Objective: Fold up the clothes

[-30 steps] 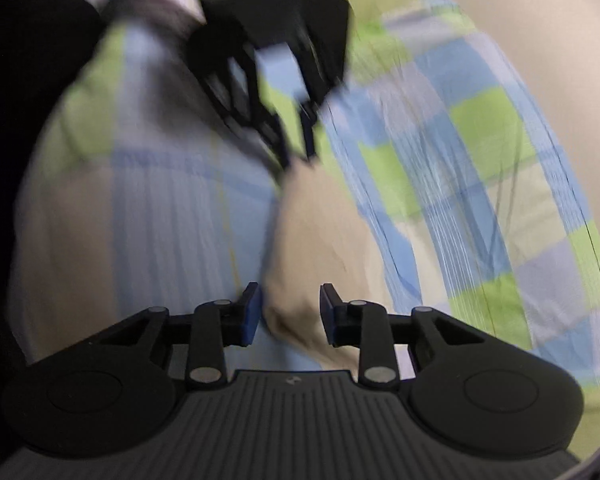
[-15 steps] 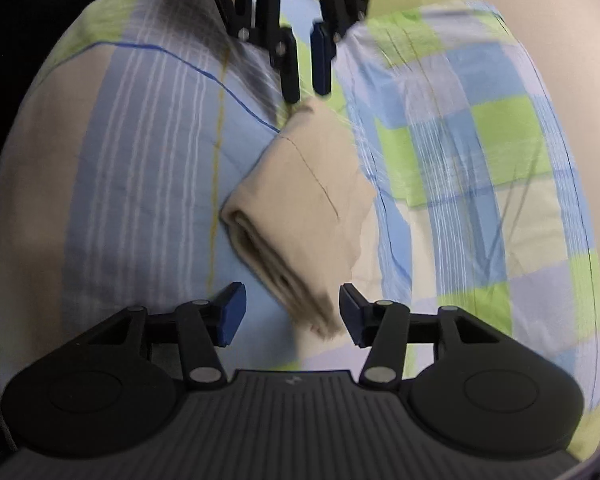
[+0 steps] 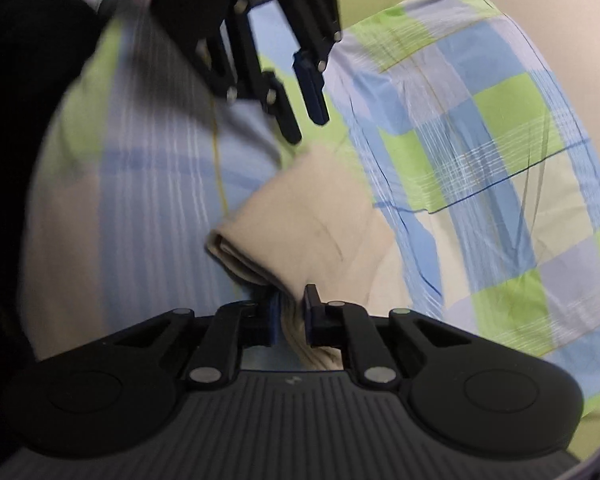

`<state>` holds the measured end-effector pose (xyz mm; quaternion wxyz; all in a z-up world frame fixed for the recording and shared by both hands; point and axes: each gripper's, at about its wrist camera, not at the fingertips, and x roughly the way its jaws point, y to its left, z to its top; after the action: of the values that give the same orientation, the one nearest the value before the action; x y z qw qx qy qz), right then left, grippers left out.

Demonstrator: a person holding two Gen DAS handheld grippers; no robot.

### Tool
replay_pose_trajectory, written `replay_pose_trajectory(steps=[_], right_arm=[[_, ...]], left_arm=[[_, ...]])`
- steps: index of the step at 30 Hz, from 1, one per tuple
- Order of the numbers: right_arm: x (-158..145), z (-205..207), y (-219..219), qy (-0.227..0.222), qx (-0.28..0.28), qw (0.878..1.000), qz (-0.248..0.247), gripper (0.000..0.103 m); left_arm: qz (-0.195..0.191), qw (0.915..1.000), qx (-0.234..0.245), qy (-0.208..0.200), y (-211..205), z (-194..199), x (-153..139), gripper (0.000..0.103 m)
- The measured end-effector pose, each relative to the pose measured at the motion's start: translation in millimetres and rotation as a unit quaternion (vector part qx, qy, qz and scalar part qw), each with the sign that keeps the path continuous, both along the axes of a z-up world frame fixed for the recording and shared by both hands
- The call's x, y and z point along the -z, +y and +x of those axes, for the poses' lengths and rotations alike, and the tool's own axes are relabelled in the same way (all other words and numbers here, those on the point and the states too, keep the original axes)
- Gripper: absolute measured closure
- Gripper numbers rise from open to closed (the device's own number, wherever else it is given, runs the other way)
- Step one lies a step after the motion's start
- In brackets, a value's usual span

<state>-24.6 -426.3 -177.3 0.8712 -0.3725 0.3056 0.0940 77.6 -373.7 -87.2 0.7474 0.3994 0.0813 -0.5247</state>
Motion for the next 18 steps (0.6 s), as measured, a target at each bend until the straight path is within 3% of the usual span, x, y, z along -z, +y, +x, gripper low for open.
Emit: replay_pose_trajectory(steps=[3, 5, 8, 10, 13, 18], right_arm=[[-7.6, 3.0, 12.7, -0.002, -0.003, 1.0, 0.015, 0.094], [-3.7, 3.0, 17.1, -0.001, -0.006, 1.0, -0.004, 0.093], [5.8, -3.8, 14.9, -0.006, -0.007, 0.998, -0.057, 0.067], [10.6, -14.1, 9.8, -0.005, -0.01, 0.996, -0.083, 0.064], [23.4, -32.2, 4.8, -0.002, -0.014, 0.991, -0.137, 0.063], [32.8, -36.7, 3.4, -0.025, -0.013, 0.989, -0.147, 0.063]], left_arm=[[-0.013, 0.9997, -0.017, 0.013, 13.8, -4.1, -6.7, 0.073], [-0.021, 0.9992, -0.028, 0.021, 23.0, -6.8, -11.2, 0.073], [-0.026, 0.9991, -0.019, 0.028, 28.2, -18.9, -12.1, 0.073], [-0.028, 0.9991, 0.004, 0.031, 27.4, -32.5, -10.1, 0.073], [-0.026, 0.9985, 0.048, 0.002, 21.9, -56.8, -3.6, 0.07], [0.006, 0.9946, 0.09, -0.051, 6.1, -82.7, 11.2, 0.062]])
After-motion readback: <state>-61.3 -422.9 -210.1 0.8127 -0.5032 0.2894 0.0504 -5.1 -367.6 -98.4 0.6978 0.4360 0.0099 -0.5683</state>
